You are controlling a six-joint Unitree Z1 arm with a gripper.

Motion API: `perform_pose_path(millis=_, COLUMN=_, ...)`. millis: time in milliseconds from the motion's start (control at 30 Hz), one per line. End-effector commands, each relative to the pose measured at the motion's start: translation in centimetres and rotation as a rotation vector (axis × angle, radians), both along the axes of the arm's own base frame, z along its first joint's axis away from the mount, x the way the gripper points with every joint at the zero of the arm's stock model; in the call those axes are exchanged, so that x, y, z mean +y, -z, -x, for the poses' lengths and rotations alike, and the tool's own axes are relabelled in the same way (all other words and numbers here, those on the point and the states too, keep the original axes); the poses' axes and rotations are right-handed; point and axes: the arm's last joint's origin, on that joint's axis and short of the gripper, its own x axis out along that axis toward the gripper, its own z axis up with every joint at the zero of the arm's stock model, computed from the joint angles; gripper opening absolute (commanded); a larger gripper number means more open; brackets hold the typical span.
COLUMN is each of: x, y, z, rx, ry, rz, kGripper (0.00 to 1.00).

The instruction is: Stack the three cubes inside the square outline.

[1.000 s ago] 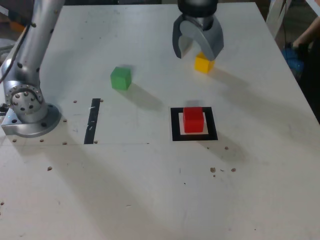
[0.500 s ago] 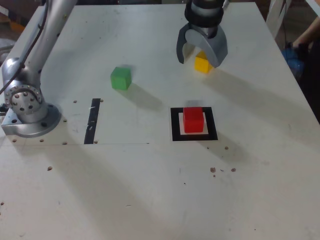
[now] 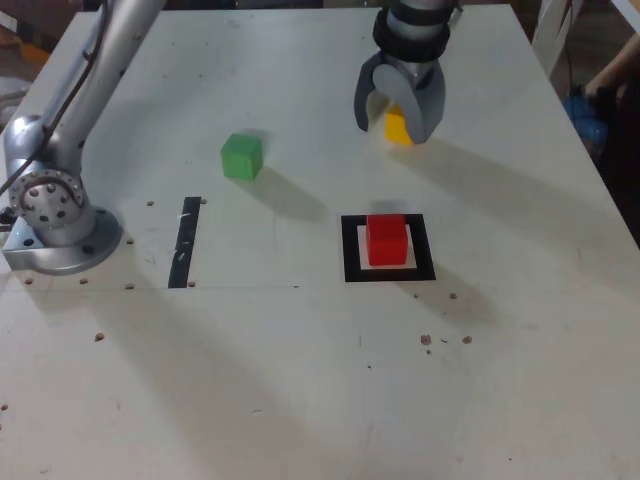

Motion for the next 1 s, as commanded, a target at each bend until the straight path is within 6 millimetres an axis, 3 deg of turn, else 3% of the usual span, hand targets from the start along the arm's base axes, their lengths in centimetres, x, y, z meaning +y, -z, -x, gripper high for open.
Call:
perform_pose_path(millis=0, x=0.0, y=0.2, z=-0.2, rx=0.005, ry=0.004, rz=0.001, kGripper=0.55)
perform_pose_path(millis=167, x=-0.2, y=-0.3, z=-0.4, rx=0.003, ry=0.011, rz=0.001, kGripper=0.41)
perform_pose_path(millis=633, x=-0.7, y=-0.4, z=-0.6, rx=0.017, ry=0.016, rz=0.023, kGripper=0.28)
perform_pose_path(millis=800, x=-2.6, y=-3.6, z=-0.2, rx=-0.024, ry=0.011, rz=-0.013, kGripper=0.26)
perform_pose_path(millis=967, x=-7.4, y=-7.9, z=1.1, rx=-0.055, ry=-0.026, rz=-0.058, kGripper=0.26)
